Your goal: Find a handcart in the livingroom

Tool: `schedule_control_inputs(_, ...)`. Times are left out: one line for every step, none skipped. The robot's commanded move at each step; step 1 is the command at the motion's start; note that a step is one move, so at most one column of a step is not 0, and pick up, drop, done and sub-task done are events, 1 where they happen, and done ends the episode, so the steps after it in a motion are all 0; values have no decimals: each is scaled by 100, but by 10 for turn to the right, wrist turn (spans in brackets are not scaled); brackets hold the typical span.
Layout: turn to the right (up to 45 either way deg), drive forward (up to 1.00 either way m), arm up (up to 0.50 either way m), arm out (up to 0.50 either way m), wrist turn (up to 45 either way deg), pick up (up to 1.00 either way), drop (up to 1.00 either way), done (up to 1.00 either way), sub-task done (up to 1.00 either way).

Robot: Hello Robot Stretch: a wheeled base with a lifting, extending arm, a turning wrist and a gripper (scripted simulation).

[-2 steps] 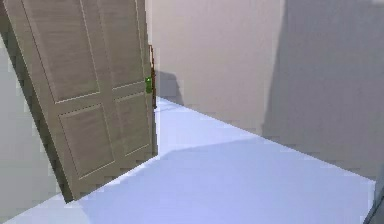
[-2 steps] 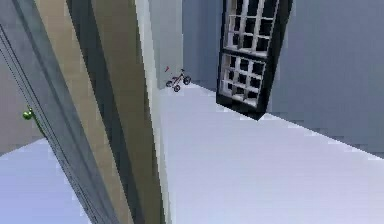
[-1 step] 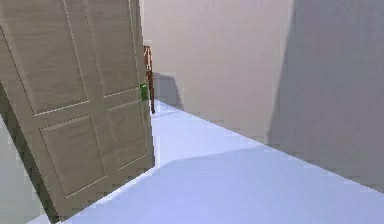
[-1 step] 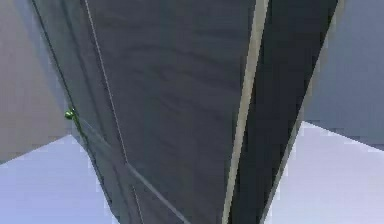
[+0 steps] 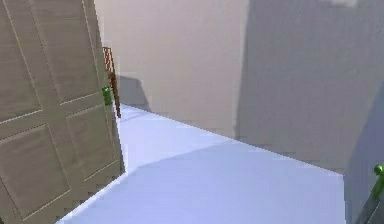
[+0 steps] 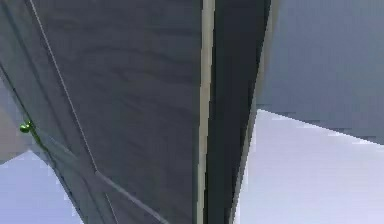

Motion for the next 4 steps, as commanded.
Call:
schedule_control_inputs(0,100,0,0,0,0,0,0,0)
schedule_control_inputs(30,0,0,0,0,0,0,0,0)
schedule_control_inputs(0,40,0,0,0,0,0,0,0)
schedule_control_inputs(-450,0,0,0,0,0,0,0,0)
